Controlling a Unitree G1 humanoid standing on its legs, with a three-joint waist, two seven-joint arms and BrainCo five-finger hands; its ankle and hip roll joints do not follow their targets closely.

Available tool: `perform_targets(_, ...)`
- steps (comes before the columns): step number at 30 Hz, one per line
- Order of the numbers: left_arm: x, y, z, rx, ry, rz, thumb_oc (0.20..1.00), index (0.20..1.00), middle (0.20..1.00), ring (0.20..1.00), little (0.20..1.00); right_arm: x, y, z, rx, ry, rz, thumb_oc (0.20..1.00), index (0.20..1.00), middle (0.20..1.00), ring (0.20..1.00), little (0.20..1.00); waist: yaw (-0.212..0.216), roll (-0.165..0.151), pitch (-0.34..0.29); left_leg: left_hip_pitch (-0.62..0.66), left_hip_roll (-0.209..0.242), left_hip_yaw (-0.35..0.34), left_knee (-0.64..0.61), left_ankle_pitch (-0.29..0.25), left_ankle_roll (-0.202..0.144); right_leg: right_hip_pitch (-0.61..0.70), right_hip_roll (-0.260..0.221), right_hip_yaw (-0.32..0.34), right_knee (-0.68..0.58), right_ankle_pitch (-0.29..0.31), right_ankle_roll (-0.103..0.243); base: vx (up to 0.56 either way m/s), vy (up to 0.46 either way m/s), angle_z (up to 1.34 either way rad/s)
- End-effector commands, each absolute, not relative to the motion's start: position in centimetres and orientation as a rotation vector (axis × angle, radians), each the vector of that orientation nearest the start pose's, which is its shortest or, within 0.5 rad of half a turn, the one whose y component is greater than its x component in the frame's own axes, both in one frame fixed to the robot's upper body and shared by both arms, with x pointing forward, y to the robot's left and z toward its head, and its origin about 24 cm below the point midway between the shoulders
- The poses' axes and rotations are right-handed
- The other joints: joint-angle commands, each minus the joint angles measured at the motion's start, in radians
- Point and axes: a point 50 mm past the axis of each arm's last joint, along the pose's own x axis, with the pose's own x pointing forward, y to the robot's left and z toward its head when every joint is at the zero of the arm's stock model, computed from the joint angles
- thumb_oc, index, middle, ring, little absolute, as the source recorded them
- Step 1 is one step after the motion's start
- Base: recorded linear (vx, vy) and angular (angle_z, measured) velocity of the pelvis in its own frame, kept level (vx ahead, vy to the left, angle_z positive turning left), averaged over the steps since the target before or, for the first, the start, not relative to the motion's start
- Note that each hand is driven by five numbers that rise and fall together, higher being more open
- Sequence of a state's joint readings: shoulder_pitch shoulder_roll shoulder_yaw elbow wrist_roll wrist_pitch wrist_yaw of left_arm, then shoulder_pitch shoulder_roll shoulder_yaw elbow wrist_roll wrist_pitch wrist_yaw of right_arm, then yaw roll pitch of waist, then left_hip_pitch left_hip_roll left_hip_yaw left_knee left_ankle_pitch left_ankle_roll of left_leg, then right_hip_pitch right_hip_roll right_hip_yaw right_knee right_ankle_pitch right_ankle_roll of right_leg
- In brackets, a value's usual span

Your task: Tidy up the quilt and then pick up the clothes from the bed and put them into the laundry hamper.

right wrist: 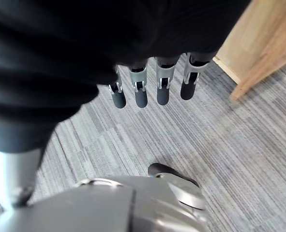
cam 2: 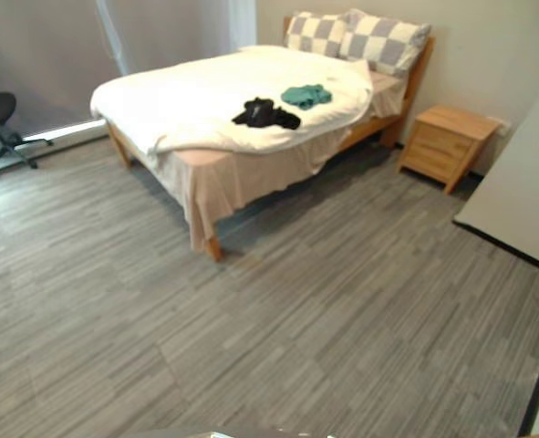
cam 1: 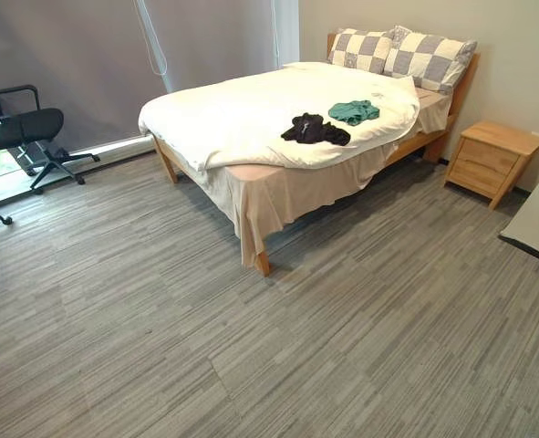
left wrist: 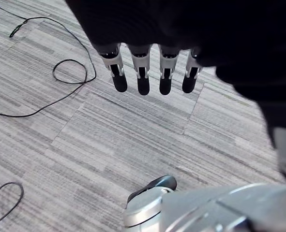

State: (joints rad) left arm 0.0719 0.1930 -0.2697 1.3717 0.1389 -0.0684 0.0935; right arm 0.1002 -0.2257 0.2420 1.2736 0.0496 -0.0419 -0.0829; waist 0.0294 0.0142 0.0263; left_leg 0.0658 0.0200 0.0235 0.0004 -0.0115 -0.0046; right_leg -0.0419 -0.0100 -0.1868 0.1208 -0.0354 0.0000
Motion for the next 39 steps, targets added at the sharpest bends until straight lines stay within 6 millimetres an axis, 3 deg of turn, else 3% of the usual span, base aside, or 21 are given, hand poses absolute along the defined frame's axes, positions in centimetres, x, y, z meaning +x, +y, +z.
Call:
perform_targets(1, 6.4, 20.1, -17.3, 0.522, 1.264, -0.208, 1.000, 1.000, 1.000, 1.000, 1.000, 5.6, -21.4, -17.2, -0.372, 1.309, 0.046, 1.000, 1.000, 1.000, 1.000, 1.000, -0.012, -0.034, 0.097, 0.042, -0.031, -0.068, -0.088, -0.037, -0.025, 0.129, -0.080, 0.023, -0.208, 0.014, 0.130, 0.00, 0.000, 0.00)
perform_targets(9, 8.0, 21.2, -16.9, 0.552, 1.231, -0.170, 1.000, 1.000, 1.000, 1.000, 1.000, 7.1, -21.5, -17.0, -0.475, 1.269, 0.115, 1.000, 1.000, 1.000, 1.000, 1.000, 0.006, -0.054, 0.159, 0.015, -0.036, -0.071, -0.088, -0.033, -0.011, 0.098, -0.078, 0.028, -0.208, 0.023, 0.132, 0.00, 0.022, -0.07)
perform_targets(10, 12.3, 22.1, -15.6, 0.576, 1.105, -0.137, 1.000, 1.000, 1.000, 1.000, 1.000, 8.7, -21.5, -16.7, -0.507, 1.233, 0.140, 1.000, 1.000, 1.000, 1.000, 1.000, 0.003, -0.053, 0.185, -0.010, -0.036, -0.051, -0.075, -0.036, 0.003, 0.025, -0.087, 0.006, -0.083, 0.011, 0.141, -0.03, 0.105, -0.11)
perform_targets(12, 12.3, 22.1, -15.6, 0.576, 1.104, -0.137, 1.000, 1.000, 1.000, 1.000, 1.000, 8.7, -21.5, -16.7, -0.507, 1.233, 0.140, 1.000, 1.000, 1.000, 1.000, 1.000, 0.004, -0.054, 0.183, -0.013, -0.037, -0.051, -0.074, -0.036, 0.003, 0.020, -0.088, 0.007, -0.079, 0.009, 0.141, -0.01, 0.097, -0.14)
perform_targets(14, 11.9, 21.8, -15.9, 0.511, 1.138, -0.085, 1.000, 1.000, 1.000, 1.000, 1.000, 9.7, -20.8, -16.6, -0.490, 1.214, 0.155, 1.000, 1.000, 1.000, 1.000, 1.000, -0.005, -0.039, 0.213, 0.012, -0.034, -0.046, -0.080, -0.059, 0.026, -0.124, -0.150, -0.048, 0.242, 0.050, 0.241, 0.08, 0.197, -0.32)
perform_targets(16, 11.7, 22.2, -15.8, 0.474, 1.154, -0.053, 1.000, 1.000, 1.000, 1.000, 1.000, 10.3, -20.8, -16.4, -0.478, 1.199, 0.137, 1.000, 1.000, 1.000, 1.000, 1.000, -0.020, -0.026, 0.238, 0.069, -0.029, -0.062, -0.088, -0.084, 0.029, -0.198, -0.164, -0.038, 0.367, 0.096, 0.239, 0.28, 0.145, -0.16)
perform_targets(17, 11.8, 22.2, -15.8, 0.471, 1.145, -0.053, 1.000, 1.000, 1.000, 1.000, 1.000, 10.4, -20.7, -16.4, -0.476, 1.194, 0.138, 1.000, 1.000, 1.000, 1.000, 1.000, -0.023, -0.028, 0.248, 0.089, -0.031, -0.067, -0.088, -0.101, 0.029, -0.217, -0.173, -0.045, 0.348, 0.089, 0.232, 0.54, -0.029, 0.01)
perform_targets(18, 12.1, 22.0, -15.8, 0.474, 1.133, -0.065, 1.000, 1.000, 1.000, 1.000, 1.000, 10.2, -20.1, -16.5, -0.467, 1.192, 0.153, 1.000, 1.000, 1.000, 1.000, 1.000, -0.041, -0.049, 0.253, 0.119, -0.047, -0.090, -0.088, -0.140, 0.017, -0.227, -0.177, -0.053, 0.154, 0.090, 0.203, 0.42, -0.071, 0.08)
perform_targets(19, 12.1, 22.0, -15.8, 0.474, 1.133, -0.065, 1.000, 1.000, 1.000, 1.000, 1.000, 10.2, -20.1, -16.5, -0.468, 1.192, 0.153, 1.000, 1.000, 1.000, 1.000, 1.000, -0.043, -0.045, 0.257, 0.125, -0.042, -0.092, -0.088, -0.142, 0.016, -0.216, -0.173, -0.059, 0.147, 0.092, 0.203, 0.53, -0.144, 0.17)
perform_targets(21, 12.6, 21.9, -15.6, 0.495, 1.119, -0.082, 1.000, 1.000, 1.000, 1.000, 1.000, 10.6, -19.6, -16.5, -0.447, 1.178, 0.153, 1.000, 1.000, 1.000, 1.000, 1.000, -0.071, -0.053, 0.258, 0.175, -0.029, -0.112, -0.088, -0.194, -0.013, -0.223, -0.161, -0.045, -0.139, 0.141, 0.202, 0.50, -0.157, 0.54)
perform_targets(25, 9.9, 22.6, -16.3, 0.540, 1.203, -0.111, 1.000, 1.000, 1.000, 1.000, 1.000, 8.1, -20.4, -16.9, -0.426, 1.248, 0.129, 1.000, 1.000, 1.000, 1.000, 1.000, -0.104, -0.051, 0.217, 0.245, 0.012, -0.135, -0.088, -0.273, -0.035, -0.257, -0.156, 0.005, -0.200, 0.187, 0.204, 0.63, -0.161, 0.50)
perform_targets(27, 9.7, 22.6, -16.3, 0.505, 1.221, -0.088, 1.000, 1.000, 1.000, 1.000, 1.000, 8.1, -20.9, -16.9, -0.459, 1.265, 0.154, 1.000, 1.000, 1.000, 1.000, 1.000, -0.109, -0.032, 0.196, 0.241, 0.039, -0.136, 0.045, -0.217, -0.058, -0.226, -0.126, 0.000, -0.156, 0.171, 0.173, 0.67, -0.163, 0.45)
perform_targets(28, 9.7, 22.5, -16.3, 0.485, 1.215, -0.069, 1.000, 1.000, 1.000, 1.000, 1.000, 8.1, -21.4, -16.8, -0.510, 1.274, 0.182, 1.000, 1.000, 1.000, 1.000, 1.000, -0.100, -0.031, 0.190, 0.175, 0.036, -0.127, 0.172, -0.128, -0.076, -0.190, -0.110, -0.006, -0.152, 0.157, 0.149, 0.36, -0.097, 0.38)
perform_targets(29, 9.7, 22.5, -16.3, 0.485, 1.215, -0.069, 1.000, 1.000, 1.000, 1.000, 1.000, 8.1, -21.4, -16.8, -0.510, 1.274, 0.182, 1.000, 1.000, 1.000, 1.000, 1.000, -0.101, -0.032, 0.189, 0.174, 0.035, -0.127, 0.173, -0.128, -0.076, -0.191, -0.111, -0.006, -0.151, 0.157, 0.149, 0.33, -0.143, 0.39)
perform_targets(30, 10.2, 22.7, -16.2, 0.481, 1.196, -0.054, 1.000, 1.000, 1.000, 1.000, 1.000, 8.1, -21.5, -16.8, -0.567, 1.264, 0.226, 1.000, 1.000, 1.000, 1.000, 1.000, -0.087, -0.036, 0.196, 0.088, 0.024, -0.142, 0.358, -0.023, -0.097, -0.151, -0.098, -0.015, -0.156, 0.143, 0.124, 0.36, -0.264, 0.30)
perform_targets(31, 12.4, 22.5, -15.5, 0.473, 1.109, -0.032, 1.000, 1.000, 1.000, 1.000, 1.000, 9.7, -21.1, -16.5, -0.584, 1.209, 0.231, 1.000, 1.000, 1.000, 1.000, 1.000, -0.038, -0.079, 0.242, -0.106, -0.037, -0.152, 0.681, 0.026, -0.083, -0.075, -0.109, -0.019, -0.171, 0.119, 0.087, 0.49, -0.335, 0.13)
perform_targets(32, 13.5, 22.3, -15.2, 0.451, 1.069, -0.009, 1.000, 1.000, 1.000, 1.000, 1.000, 11.0, -20.9, -16.2, -0.580, 1.176, 0.222, 1.000, 1.000, 1.000, 1.000, 1.000, -0.017, -0.093, 0.248, -0.172, -0.047, -0.125, 0.737, -0.004, -0.072, -0.038, -0.109, -0.017, -0.185, 0.101, 0.080, 0.70, -0.303, -0.16)
perform_targets(36, 14.6, 21.0, -15.0, 0.419, 1.020, -0.013, 1.000, 1.000, 1.000, 1.000, 1.000, 13.2, -21.0, -15.5, -0.545, 1.113, 0.142, 1.000, 1.000, 1.000, 1.000, 1.000, 0.052, -0.102, 0.233, -0.283, -0.046, -0.023, 0.511, -0.077, -0.047, 0.070, -0.104, -0.014, -0.208, 0.016, 0.085, 0.55, 0.002, -0.40)
perform_targets(37, 14.7, 20.4, -15.0, 0.431, 1.016, -0.047, 1.000, 1.000, 1.000, 1.000, 1.000, 14.2, -21.5, -15.1, -0.549, 1.081, 0.108, 1.000, 1.000, 1.000, 1.000, 1.000, 0.067, -0.085, 0.203, -0.284, -0.029, 0.021, 0.222, -0.028, -0.040, 0.116, -0.078, -0.020, -0.208, -0.023, 0.093, 0.61, 0.116, -0.24)
perform_targets(38, 14.6, 20.4, -15.1, 0.431, 1.017, -0.047, 1.000, 1.000, 1.000, 1.000, 1.000, 14.1, -21.5, -15.1, -0.550, 1.082, 0.108, 1.000, 1.000, 1.000, 1.000, 1.000, 0.068, -0.087, 0.207, -0.269, -0.032, 0.022, 0.206, -0.021, -0.040, 0.123, -0.081, -0.020, -0.208, -0.026, 0.094, 0.61, 0.118, -0.10)
perform_targets(39, 14.6, 20.6, -15.0, 0.436, 1.020, -0.046, 1.000, 1.000, 1.000, 1.000, 1.000, 14.4, -21.6, -15.0, -0.553, 1.069, 0.103, 1.000, 1.000, 1.000, 1.000, 1.000, 0.070, -0.078, 0.201, -0.275, -0.004, 0.068, 0.104, 0.043, -0.050, 0.159, -0.066, -0.038, -0.208, -0.059, 0.097, 0.39, 0.032, 0.03)
